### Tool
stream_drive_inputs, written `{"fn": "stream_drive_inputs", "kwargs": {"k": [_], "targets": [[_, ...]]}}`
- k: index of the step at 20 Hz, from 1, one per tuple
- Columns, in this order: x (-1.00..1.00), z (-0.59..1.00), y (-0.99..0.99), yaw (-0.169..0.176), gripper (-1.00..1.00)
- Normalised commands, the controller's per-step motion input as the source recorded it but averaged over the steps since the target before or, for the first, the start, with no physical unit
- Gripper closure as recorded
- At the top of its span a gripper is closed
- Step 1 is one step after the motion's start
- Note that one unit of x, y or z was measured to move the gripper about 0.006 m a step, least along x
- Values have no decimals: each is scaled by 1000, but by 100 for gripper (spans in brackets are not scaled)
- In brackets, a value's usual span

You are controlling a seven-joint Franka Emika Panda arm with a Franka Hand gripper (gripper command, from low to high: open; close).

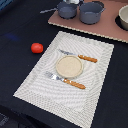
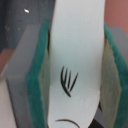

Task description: Place the pan onto the stove and place the fish and sausage into the pan.

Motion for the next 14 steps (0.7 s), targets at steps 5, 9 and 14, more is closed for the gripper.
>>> {"fn": "stream_drive_inputs", "kwargs": {"k": [5,9,14], "targets": [[-155,-239,181,12,100],[-111,-151,391,4,100],[-62,-121,373,1,-100]]}}
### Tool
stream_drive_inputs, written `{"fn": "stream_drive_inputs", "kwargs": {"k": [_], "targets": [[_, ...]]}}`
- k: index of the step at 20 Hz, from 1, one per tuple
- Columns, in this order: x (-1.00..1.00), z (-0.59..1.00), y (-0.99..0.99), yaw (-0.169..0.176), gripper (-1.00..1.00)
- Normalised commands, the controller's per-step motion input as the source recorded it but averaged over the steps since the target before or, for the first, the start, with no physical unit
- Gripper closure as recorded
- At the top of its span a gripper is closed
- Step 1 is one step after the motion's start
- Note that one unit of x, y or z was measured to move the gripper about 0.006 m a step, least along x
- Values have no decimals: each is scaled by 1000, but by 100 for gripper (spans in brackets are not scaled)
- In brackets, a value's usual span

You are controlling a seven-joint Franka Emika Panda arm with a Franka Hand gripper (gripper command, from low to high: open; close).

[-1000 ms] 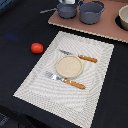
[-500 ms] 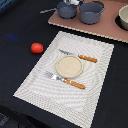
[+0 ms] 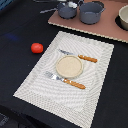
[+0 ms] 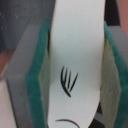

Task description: Place the pan onto the stove and place the fish and sausage into the pan.

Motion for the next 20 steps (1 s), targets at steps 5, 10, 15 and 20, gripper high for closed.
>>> {"fn": "stream_drive_inputs", "kwargs": {"k": [5,10,15,20], "targets": [[-105,43,126,0,-100],[-78,345,-123,-3,-100],[22,581,-827,-27,-100],[46,341,-1000,0,-100]]}}
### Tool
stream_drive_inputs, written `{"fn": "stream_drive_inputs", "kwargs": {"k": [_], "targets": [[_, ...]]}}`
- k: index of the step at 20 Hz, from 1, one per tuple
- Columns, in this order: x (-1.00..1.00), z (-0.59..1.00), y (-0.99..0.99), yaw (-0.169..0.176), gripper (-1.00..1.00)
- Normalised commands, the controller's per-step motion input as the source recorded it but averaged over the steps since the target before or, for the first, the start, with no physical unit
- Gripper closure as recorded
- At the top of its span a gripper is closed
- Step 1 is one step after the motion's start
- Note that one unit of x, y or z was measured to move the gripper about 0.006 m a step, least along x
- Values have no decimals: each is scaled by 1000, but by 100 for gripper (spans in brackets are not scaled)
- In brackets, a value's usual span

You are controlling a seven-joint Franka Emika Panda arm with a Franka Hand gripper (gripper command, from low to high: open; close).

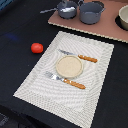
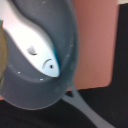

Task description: Place the pan onto the stove and place the fish and sausage into the pan.

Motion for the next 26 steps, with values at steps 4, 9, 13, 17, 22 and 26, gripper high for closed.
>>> {"fn": "stream_drive_inputs", "kwargs": {"k": [4,9,13,17,22,26], "targets": [[2,181,-1000,0,-100],[0,-12,-986,12,-100],[4,-289,-845,100,-100],[8,-237,-853,102,-100],[0,-162,-906,63,-100],[-129,-157,-740,47,-100]]}}
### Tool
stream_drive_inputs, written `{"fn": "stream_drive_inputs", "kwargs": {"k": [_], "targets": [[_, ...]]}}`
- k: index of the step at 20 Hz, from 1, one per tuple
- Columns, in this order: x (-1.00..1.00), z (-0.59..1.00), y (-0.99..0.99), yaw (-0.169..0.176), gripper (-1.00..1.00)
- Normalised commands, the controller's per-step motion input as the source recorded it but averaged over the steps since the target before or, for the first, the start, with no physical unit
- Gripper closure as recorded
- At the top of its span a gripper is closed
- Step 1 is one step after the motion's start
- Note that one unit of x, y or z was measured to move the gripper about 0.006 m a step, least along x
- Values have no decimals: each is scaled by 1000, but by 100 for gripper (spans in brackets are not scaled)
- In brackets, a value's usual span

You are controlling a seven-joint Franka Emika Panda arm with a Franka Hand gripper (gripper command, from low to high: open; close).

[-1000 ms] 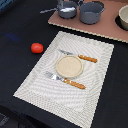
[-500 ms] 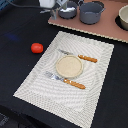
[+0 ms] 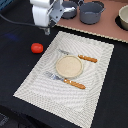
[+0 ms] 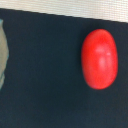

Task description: Place the pan onto the stove and place the fish and sausage into the pan.

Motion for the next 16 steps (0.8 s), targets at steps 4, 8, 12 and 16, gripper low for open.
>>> {"fn": "stream_drive_inputs", "kwargs": {"k": [4,8,12,16], "targets": [[-253,-201,-422,54,-100],[-416,-386,-275,41,-100],[-441,-445,-256,32,-100],[-481,-409,-16,19,-100]]}}
